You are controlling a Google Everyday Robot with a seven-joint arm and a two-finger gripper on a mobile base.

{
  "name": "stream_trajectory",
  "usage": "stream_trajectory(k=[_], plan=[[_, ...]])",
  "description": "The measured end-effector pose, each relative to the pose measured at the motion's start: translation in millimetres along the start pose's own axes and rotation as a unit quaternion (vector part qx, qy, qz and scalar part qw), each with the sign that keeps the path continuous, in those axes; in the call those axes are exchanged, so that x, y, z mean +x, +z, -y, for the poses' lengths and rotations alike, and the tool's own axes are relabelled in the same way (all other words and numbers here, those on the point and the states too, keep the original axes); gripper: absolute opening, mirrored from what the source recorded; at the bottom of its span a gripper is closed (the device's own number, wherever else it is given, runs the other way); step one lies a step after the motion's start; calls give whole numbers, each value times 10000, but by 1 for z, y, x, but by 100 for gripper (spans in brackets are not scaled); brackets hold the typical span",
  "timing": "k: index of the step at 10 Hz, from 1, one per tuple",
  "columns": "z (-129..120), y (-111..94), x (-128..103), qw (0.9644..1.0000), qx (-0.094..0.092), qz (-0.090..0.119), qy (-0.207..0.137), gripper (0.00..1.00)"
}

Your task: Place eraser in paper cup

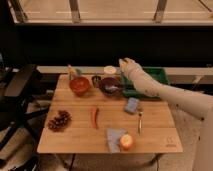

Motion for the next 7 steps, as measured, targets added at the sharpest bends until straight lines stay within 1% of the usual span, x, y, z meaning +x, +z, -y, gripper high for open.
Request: stream_trajectory(k=[1,2,4,7], plan=[[1,9,-7,10000,3,22,-40,0],[-1,14,-11,10000,-16,30,-53,0],[-2,21,-12,10000,-57,-4,-78,0],[-20,39,-9,9995,-270,-116,-105,0]])
